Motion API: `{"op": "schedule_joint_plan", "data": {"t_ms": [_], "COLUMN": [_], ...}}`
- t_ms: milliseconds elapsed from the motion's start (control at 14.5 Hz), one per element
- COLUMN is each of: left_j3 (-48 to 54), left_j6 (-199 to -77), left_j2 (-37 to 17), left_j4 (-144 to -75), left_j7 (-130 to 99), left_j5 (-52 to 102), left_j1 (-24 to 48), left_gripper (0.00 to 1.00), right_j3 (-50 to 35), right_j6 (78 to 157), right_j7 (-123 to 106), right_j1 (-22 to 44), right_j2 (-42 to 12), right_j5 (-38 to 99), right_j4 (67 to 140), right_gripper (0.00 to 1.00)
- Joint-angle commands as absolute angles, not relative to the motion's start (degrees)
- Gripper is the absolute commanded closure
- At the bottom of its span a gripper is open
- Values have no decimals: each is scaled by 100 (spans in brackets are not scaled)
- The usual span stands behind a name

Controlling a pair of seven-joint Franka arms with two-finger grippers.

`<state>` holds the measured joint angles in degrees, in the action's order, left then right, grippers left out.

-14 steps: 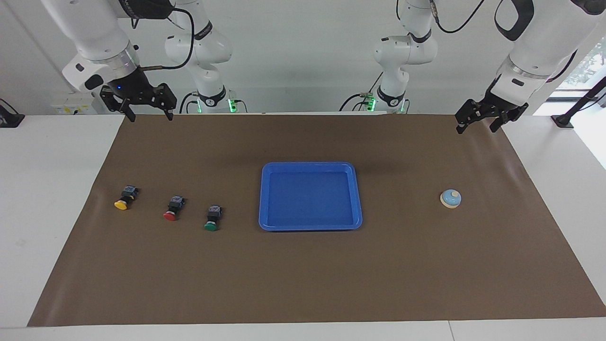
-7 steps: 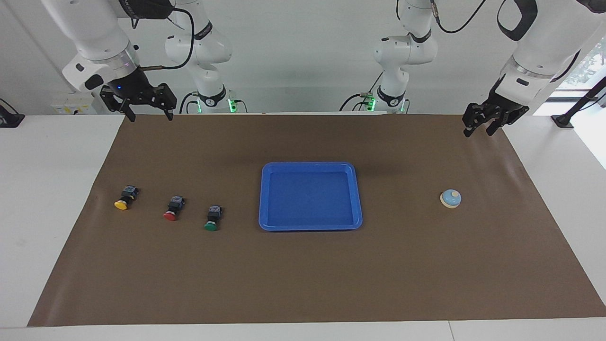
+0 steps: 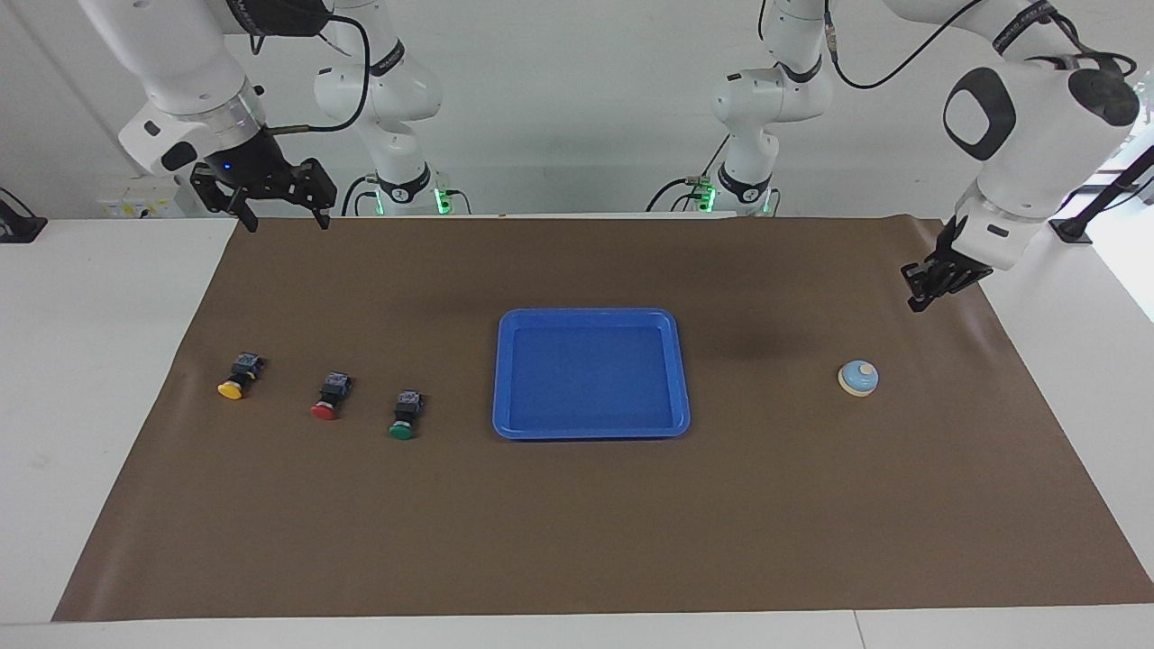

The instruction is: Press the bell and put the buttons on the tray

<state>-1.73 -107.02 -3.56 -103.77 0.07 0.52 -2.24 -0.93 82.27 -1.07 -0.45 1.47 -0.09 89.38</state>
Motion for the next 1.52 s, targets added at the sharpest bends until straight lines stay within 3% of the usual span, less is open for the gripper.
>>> {"op": "schedule_joint_plan", "data": {"t_ms": [0,691,1243,1450], "left_j3": [-141,-141,-141,-141], "left_j6": [-11485,-12796,-13569,-12547], "left_j2": [-378,-510,-1239,-1178], "left_j4": [-11020,-12049,-12128,-11490], "left_j7": [141,114,141,158], "left_j5": [-44,-44,-53,-53], "left_j1": [-360,-396,-290,-299], "left_gripper": [100,100,100,100], "right_j3": [-123,-123,-123,-123], "right_j6": [8165,8165,8165,8156], "right_j7": [-229,-229,-229,-229], "right_j1": [-132,-132,-132,-132], "right_j2": [185,185,185,185], "right_j5": [70,70,70,70], "right_j4": [8965,8956,8956,8965], "right_gripper": [0,0,0,0]}}
